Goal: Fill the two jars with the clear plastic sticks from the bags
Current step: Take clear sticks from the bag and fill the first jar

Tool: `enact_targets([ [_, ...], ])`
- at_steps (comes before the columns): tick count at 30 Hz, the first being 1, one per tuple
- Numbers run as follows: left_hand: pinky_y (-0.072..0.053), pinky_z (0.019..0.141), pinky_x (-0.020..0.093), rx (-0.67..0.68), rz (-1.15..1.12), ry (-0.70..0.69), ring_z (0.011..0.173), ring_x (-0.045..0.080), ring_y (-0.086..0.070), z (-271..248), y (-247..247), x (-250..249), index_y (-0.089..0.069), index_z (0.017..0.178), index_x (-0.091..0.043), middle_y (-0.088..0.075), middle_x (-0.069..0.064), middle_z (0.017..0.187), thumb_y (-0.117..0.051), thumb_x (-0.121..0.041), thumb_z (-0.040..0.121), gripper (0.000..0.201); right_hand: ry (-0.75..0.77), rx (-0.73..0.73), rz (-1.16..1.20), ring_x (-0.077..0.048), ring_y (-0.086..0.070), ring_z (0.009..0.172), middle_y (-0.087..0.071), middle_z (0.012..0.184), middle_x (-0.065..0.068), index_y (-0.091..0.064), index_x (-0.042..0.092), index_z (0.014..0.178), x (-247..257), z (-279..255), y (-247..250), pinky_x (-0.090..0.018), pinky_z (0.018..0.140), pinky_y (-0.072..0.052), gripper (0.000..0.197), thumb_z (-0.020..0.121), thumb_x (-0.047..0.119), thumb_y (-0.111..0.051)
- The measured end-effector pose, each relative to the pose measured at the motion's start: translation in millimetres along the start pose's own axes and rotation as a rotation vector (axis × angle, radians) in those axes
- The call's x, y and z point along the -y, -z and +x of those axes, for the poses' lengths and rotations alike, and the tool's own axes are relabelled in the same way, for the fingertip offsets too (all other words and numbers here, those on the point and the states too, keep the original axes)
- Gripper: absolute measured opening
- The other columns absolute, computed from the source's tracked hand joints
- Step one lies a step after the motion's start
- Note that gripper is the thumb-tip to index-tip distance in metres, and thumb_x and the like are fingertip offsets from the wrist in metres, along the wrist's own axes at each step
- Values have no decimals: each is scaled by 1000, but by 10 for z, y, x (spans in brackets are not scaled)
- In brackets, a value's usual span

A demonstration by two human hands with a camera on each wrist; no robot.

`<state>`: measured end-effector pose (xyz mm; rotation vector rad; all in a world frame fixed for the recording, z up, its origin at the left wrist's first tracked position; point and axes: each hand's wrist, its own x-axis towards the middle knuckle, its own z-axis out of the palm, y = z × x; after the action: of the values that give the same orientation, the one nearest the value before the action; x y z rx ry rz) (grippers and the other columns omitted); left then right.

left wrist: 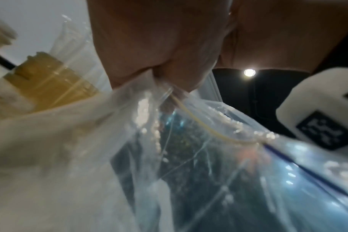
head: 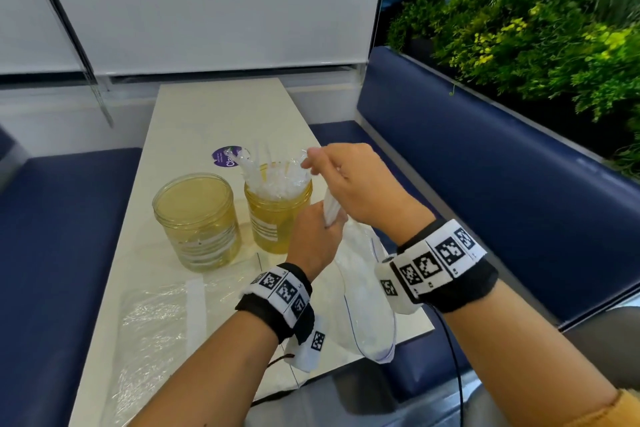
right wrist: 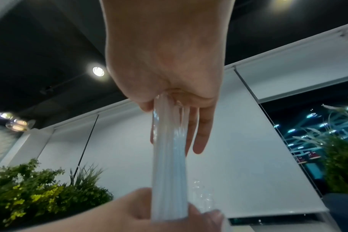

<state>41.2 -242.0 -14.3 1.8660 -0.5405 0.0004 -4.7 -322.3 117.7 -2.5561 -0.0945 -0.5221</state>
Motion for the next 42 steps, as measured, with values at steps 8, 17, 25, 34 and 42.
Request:
enact_targets([
  [8,-61,71,44,-58,-95,-31,84,18,-72,24,140,-42,-65,98,-38,-74,-3,87,-55,-34,100,11,-86,22,-132,-8,-54,59,-59,67,8,-52,28,77,-80,-13,-128,-28,54,-42,49,78,77,-57],
  [17,-46,55,35,-68,-95,-10,60,20,-58,-91,309,42,-65,77,-12,-64,11,71,-69,-26,92,21,29,28,-51,-14,-39,41,-41,46,2,-42,13,52,194,175,69,-26,44,-32,55,98,40,-57],
  [25,-41,86,9,112,40,79,109,7,-60,-283,520,324,-64,122,-21,-62,-7,122,-77,-32,87,39,278,-384,126,-39,-62,57,-64,64,-27,-69,-10,75,575,743,824,-47,49,-45,60,98,43,-53],
  [34,-45,111,39,131,78,88,127,10,-56,-304,726,436,-61,128,-26,-62,-9,134,-74,-31,90,40,-57,-154,-101,-27,-54,61,-47,57,-2,-49,13,63,104,1424,-300,-30,56,-33,49,98,48,-50],
  [42,-51,102,36,146,159,18,120,12,-60,-350,882,457,-61,129,-21,-63,-5,132,-70,-31,91,40,-275,127,-193,-35,-66,92,-69,98,-13,-67,6,98,-388,1371,-981,-38,77,-53,51,86,55,-60],
])
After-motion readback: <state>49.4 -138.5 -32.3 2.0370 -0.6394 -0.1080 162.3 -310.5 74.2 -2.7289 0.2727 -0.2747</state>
